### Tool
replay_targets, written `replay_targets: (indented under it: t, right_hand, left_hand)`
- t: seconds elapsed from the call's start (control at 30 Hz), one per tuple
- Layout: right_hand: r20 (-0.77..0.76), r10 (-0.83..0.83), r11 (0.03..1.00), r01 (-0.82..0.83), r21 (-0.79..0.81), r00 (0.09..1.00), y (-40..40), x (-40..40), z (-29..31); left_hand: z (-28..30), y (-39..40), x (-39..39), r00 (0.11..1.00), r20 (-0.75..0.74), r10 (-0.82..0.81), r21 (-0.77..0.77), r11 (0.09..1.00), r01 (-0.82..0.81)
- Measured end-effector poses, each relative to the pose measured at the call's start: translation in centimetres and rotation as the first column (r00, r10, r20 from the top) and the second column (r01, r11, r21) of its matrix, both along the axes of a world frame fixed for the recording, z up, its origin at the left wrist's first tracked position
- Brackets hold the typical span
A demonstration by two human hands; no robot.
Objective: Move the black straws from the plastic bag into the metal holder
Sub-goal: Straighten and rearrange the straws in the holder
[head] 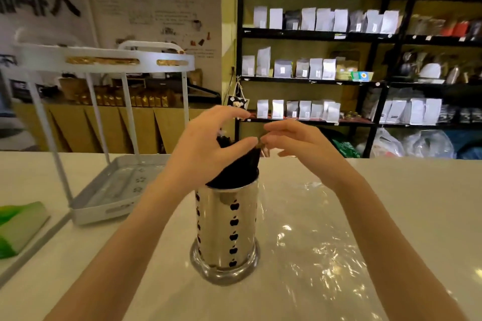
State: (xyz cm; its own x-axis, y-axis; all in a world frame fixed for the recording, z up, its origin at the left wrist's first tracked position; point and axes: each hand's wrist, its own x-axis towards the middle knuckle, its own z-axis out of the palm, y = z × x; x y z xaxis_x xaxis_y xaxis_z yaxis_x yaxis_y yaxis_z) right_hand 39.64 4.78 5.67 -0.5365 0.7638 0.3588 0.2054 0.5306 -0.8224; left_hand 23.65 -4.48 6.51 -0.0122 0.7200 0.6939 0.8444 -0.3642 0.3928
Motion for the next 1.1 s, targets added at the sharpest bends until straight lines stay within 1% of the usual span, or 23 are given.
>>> replay_targets:
  t: [0.03, 0.1, 0.17, 0.2, 0.27, 0.3, 0.37, 0.43, 0.5, 0.6, 0.73, 0.83, 0.9, 0.97, 1.03, 1.1]
  right_hand:
    - [0.007, -0.002, 1.000, 0.002, 0.010, 1.000, 0.1, 0.0, 0.2]
    - [0.055, -0.023, 0.999, 0.021, 0.037, 0.998, 0.2, -0.2, 0.5]
    - [0.184, -0.067, 0.995, 0.051, 0.088, 0.981, 0.2, -0.5, 0.7]
    - [0.263, -0.087, 0.991, 0.058, 0.118, 0.961, 0.1, -0.8, 0.7]
    - [0.370, -0.077, 0.993, 0.036, 0.116, 0.926, 0.0, -1.3, 0.8]
    - [0.393, -0.056, 0.996, 0.022, 0.090, 0.918, -0.1, -1.5, 0.7]
    - [0.401, -0.041, 0.998, 0.015, 0.068, 0.915, -0.1, -1.9, 0.5]
    - [0.399, -0.037, 0.996, 0.002, 0.088, 0.916, 0.1, -2.2, 0.4]
    - [0.369, -0.022, 0.995, -0.015, 0.096, 0.929, 0.4, -2.0, 0.3]
    - [0.296, -0.013, 0.996, -0.015, 0.090, 0.955, 0.9, -1.5, 0.2]
    - [0.242, -0.016, 0.994, -0.010, 0.105, 0.970, 0.8, -1.5, 0.1]
    - [0.186, -0.018, 0.996, 0.000, 0.092, 0.982, 0.7, -1.6, 0.1]
    - [0.140, -0.045, 0.993, 0.028, 0.119, 0.989, 0.5, -1.6, 0.2]
    - [0.051, -0.107, 0.977, 0.095, 0.189, 0.993, 0.1, -1.6, 0.4]
    - [-0.084, -0.141, 0.947, 0.159, 0.279, 0.986, -0.6, -1.5, 0.8]
    - [-0.253, -0.100, 0.907, 0.192, 0.374, 0.962, -1.7, -1.2, 1.5]
  left_hand:
    - [0.1, 0.2, -1.1, 0.999, 0.026, 0.021, -0.056, 0.998, -0.019]
    - [0.0, 0.6, -3.1, 0.996, 0.085, 0.030, -0.215, 0.977, -0.012]
    - [-0.5, 1.2, -4.8, 0.978, 0.208, 0.010, -0.371, 0.926, 0.070]
    - [-0.9, 1.5, -5.4, 0.958, 0.288, -0.014, -0.419, 0.897, 0.139]
    - [-1.8, 2.0, -6.2, 0.909, 0.411, -0.065, -0.449, 0.854, 0.264]
    - [-2.2, 2.3, -6.2, 0.898, 0.432, -0.080, -0.444, 0.848, 0.289]
    - [-2.8, 2.8, -6.0, 0.897, 0.432, -0.093, -0.411, 0.865, 0.288]
    - [-2.9, 3.2, -5.5, 0.901, 0.416, -0.120, -0.361, 0.888, 0.285]
    - [-2.9, 3.2, -5.1, 0.899, 0.408, -0.163, -0.331, 0.891, 0.311]
    - [-3.0, 3.3, -5.2, 0.887, 0.423, -0.183, -0.336, 0.878, 0.341]
    - [-2.8, 3.4, -5.6, 0.863, 0.490, -0.127, -0.369, 0.866, 0.337]
    - [-2.4, 3.1, -5.5, 0.868, 0.488, -0.090, -0.339, 0.897, 0.284]
    - [-2.1, 2.7, -5.1, 0.906, 0.414, -0.083, -0.277, 0.937, 0.213]
    - [-1.9, 2.2, -4.5, 0.955, 0.286, -0.080, -0.171, 0.976, 0.133]
    - [-1.7, 1.8, -4.1, 0.980, 0.181, -0.080, -0.053, 0.994, 0.091]
    - [-1.7, 1.7, -3.8, 0.986, 0.129, -0.101, 0.028, 0.995, 0.099]
